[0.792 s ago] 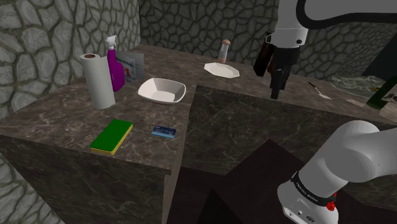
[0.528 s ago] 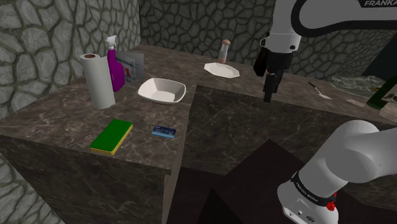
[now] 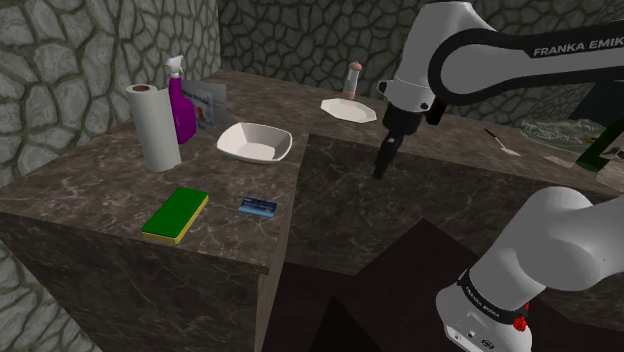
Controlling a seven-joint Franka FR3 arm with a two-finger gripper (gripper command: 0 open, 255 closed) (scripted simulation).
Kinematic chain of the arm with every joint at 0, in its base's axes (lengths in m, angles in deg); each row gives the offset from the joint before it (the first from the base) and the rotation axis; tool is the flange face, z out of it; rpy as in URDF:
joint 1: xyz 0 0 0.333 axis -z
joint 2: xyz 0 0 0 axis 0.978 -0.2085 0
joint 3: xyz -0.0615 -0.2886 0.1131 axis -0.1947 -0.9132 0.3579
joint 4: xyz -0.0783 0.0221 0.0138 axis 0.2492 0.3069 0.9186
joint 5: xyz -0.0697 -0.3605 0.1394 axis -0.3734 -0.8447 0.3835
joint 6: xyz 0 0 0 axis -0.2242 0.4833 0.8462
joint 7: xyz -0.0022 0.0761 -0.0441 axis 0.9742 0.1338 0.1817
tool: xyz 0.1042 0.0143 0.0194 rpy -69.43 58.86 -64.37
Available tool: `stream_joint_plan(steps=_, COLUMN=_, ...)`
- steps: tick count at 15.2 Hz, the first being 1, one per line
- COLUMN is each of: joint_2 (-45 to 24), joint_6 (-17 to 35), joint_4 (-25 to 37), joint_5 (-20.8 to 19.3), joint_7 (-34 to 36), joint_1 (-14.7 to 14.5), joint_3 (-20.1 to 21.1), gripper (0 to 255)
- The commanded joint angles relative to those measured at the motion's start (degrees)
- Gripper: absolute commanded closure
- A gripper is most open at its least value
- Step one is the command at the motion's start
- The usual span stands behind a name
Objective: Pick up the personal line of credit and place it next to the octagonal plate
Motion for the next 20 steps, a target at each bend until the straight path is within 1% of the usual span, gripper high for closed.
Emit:
stream_joint_plan(steps=1, joint_2=-2.1, joint_6=6.1, joint_4=-0.9, joint_5=1.4, joint_7=-0.8, joint_1=-1.3, joint_3=0.6, gripper=0)
stream_joint_plan(steps=6, joint_2=-8.6, joint_6=20.8, joint_4=-2.3, joint_5=5.1, joint_7=-2.9, joint_1=-4.9, joint_3=2.4, gripper=0)
stream_joint_plan(steps=10, joint_2=-15.0, joint_6=32.3, joint_4=-1.9, joint_5=8.0, joint_7=-5.1, joint_1=-7.9, joint_3=3.8, gripper=0)
stream_joint_plan(steps=17, joint_2=-27.5, joint_6=50.7, joint_4=2.0, joint_5=13.5, joint_7=-10.7, joint_1=-13.6, joint_3=5.5, gripper=0)
stream_joint_plan(steps=20, joint_2=-32.9, joint_6=57.6, joint_4=4.8, joint_5=16.9, joint_7=-14.5, joint_1=-16.4, joint_3=5.9, gripper=0)
